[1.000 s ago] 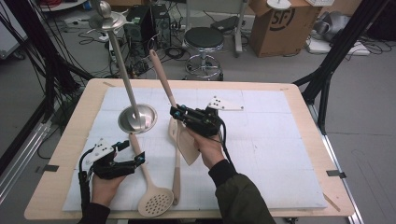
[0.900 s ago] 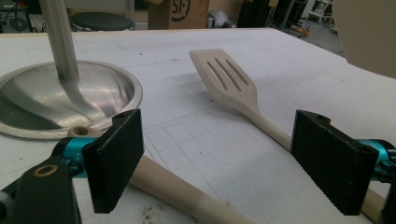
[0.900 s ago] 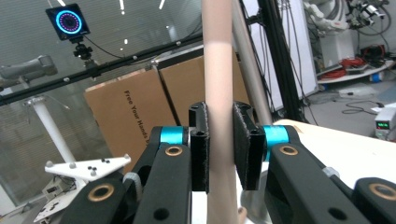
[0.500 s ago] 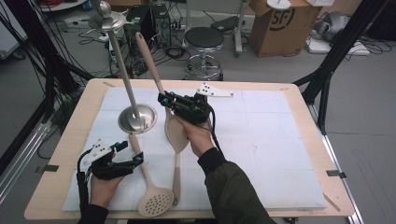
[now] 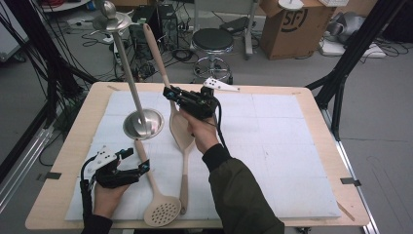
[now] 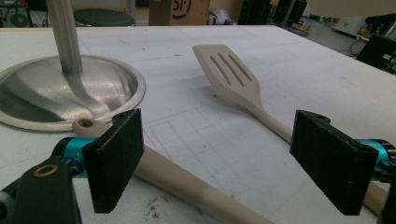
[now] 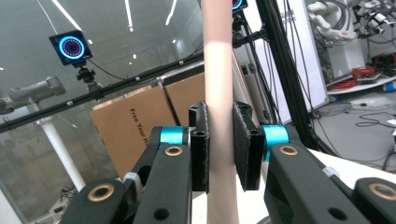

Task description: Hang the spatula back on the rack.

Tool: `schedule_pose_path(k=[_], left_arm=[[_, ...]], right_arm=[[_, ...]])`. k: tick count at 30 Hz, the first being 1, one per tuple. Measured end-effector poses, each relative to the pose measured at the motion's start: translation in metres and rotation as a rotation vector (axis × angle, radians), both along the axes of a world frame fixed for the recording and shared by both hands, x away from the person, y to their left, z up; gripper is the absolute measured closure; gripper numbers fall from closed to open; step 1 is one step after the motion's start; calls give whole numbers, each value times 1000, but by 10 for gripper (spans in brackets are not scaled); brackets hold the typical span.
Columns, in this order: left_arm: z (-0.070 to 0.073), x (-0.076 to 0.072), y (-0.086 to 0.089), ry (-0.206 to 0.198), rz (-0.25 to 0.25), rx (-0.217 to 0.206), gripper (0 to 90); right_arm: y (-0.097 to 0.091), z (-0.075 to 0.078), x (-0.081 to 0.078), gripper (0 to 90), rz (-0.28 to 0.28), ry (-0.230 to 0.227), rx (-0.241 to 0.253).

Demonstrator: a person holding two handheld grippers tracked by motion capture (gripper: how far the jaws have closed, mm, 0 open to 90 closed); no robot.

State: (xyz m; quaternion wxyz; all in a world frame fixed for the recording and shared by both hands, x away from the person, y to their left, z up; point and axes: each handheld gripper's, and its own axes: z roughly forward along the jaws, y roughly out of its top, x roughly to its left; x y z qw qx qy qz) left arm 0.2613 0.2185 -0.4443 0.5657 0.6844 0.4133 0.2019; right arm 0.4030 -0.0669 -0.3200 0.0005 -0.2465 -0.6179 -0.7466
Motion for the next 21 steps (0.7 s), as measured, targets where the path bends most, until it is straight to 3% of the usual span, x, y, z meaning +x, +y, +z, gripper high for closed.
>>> schedule_pose_path(k=[4, 21], left_arm=[[0, 0, 1, -2, -2, 1, 181], [-1, 1, 0, 1, -7, 0, 182]], right_arm=[[4, 6, 3, 786, 13, -6, 16], [11, 1, 16, 786, 69, 36, 28]])
